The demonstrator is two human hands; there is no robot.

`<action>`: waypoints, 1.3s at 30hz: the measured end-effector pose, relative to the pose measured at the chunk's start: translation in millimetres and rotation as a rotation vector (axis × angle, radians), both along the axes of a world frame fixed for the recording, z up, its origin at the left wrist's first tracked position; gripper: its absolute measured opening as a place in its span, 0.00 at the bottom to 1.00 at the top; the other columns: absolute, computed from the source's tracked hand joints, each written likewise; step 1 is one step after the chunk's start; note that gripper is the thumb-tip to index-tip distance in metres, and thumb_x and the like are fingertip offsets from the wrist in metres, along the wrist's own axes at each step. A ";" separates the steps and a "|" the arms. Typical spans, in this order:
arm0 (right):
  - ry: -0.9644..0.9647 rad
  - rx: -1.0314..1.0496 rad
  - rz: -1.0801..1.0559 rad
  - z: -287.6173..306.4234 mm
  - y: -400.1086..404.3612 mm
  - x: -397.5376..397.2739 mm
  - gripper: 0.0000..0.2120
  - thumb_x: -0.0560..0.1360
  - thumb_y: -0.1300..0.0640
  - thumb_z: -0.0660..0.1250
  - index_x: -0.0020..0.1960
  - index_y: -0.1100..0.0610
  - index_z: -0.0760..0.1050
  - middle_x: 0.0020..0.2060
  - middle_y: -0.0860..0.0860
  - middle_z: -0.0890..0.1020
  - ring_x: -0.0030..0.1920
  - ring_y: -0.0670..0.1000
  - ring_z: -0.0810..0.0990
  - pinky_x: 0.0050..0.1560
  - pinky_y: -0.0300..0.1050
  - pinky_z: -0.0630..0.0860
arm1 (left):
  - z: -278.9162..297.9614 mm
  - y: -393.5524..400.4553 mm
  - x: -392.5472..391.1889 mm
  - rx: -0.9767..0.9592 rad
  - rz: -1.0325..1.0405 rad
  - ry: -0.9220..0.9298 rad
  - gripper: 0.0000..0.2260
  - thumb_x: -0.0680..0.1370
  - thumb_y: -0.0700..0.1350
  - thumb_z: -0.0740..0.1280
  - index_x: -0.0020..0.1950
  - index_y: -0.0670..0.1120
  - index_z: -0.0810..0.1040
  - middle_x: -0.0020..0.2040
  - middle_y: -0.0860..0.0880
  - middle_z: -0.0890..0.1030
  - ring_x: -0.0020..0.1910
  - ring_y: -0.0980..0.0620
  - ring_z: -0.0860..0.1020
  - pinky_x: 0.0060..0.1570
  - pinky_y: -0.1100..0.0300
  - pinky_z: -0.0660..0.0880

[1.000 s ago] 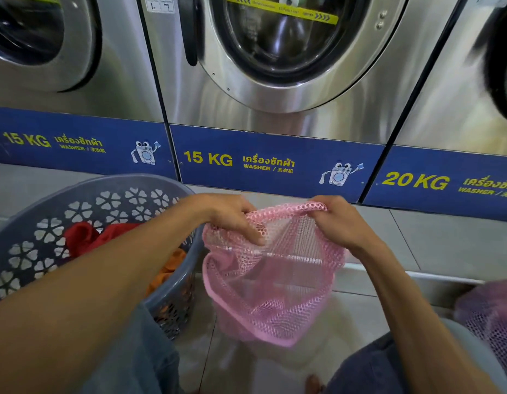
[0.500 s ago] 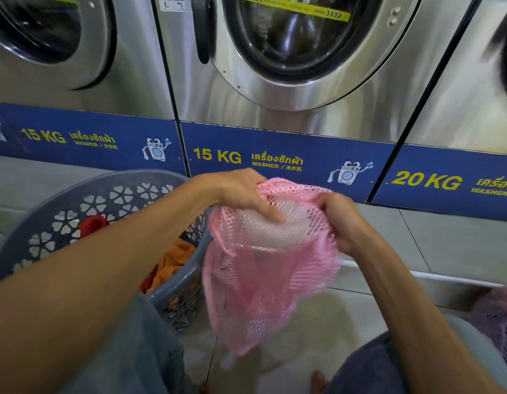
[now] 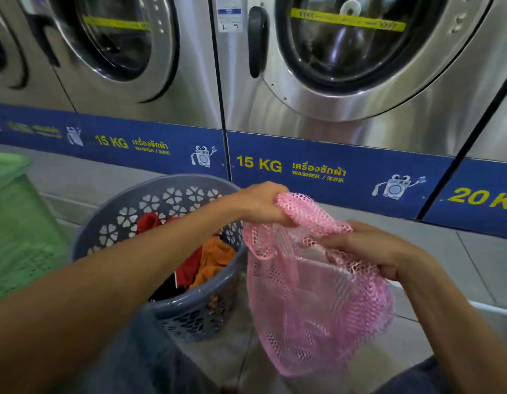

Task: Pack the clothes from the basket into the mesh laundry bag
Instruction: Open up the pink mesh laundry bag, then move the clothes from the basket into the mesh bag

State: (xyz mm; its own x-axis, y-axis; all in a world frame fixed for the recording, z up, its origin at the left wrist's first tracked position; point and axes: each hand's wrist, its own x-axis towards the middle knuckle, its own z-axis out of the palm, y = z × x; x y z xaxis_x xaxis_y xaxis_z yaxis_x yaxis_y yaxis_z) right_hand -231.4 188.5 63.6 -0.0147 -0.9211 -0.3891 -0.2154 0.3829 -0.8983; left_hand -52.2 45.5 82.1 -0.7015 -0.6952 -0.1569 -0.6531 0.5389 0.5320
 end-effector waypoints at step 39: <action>-0.339 0.073 -0.322 -33.0 -51.1 12.8 0.22 0.81 0.45 0.65 0.65 0.61 0.79 0.51 0.61 0.87 0.46 0.61 0.88 0.58 0.59 0.80 | -25.6 -27.2 79.9 0.863 0.547 0.852 0.12 0.76 0.43 0.67 0.57 0.39 0.79 0.46 0.39 0.84 0.41 0.44 0.83 0.54 0.48 0.80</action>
